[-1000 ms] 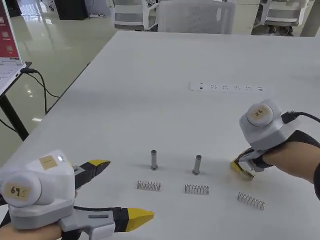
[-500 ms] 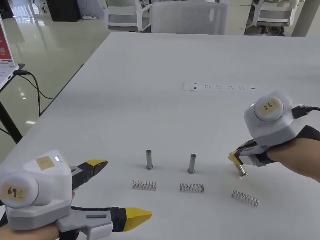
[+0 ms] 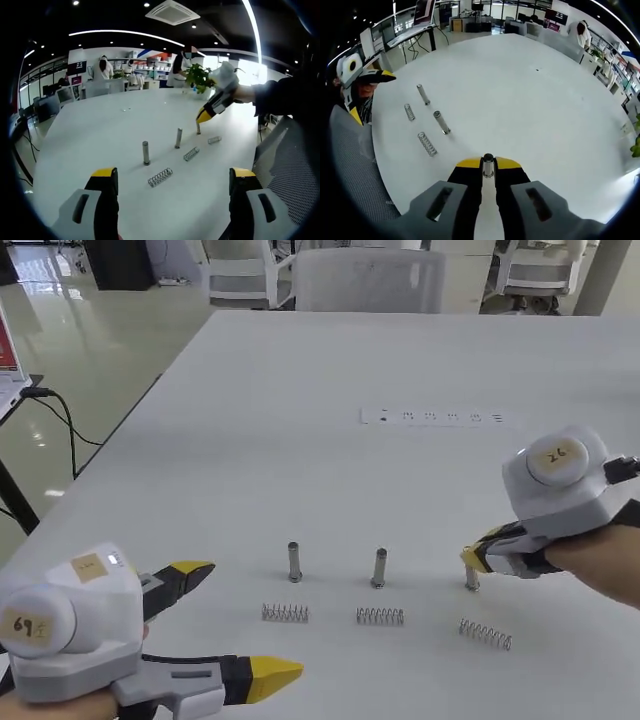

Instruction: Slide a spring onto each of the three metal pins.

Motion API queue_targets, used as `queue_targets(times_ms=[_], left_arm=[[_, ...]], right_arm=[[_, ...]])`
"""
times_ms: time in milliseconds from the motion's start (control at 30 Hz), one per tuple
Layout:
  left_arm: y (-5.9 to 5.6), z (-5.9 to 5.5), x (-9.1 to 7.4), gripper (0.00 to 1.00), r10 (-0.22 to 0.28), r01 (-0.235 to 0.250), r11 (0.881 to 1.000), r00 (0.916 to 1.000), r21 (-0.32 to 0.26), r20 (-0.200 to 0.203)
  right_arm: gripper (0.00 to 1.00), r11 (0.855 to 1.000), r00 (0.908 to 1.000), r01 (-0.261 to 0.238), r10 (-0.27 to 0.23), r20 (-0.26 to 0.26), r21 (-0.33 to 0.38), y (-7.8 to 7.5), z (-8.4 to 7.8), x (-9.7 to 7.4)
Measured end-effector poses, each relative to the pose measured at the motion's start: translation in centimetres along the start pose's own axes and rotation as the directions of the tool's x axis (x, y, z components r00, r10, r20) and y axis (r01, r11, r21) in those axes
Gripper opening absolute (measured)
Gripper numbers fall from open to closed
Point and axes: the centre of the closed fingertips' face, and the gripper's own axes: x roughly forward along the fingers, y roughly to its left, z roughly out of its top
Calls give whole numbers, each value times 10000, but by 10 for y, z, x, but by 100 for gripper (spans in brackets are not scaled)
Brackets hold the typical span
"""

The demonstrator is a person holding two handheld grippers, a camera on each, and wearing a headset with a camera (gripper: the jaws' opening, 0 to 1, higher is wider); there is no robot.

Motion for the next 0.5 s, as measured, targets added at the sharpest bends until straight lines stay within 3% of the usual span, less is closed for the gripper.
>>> queue_targets(times_ms=[500], left_arm=[[-4,1,3,91,-101,101,9999,9999,58,-11]], right_arm=[[10,9984,9997,60,-72,220,564,-5,-10,-5]])
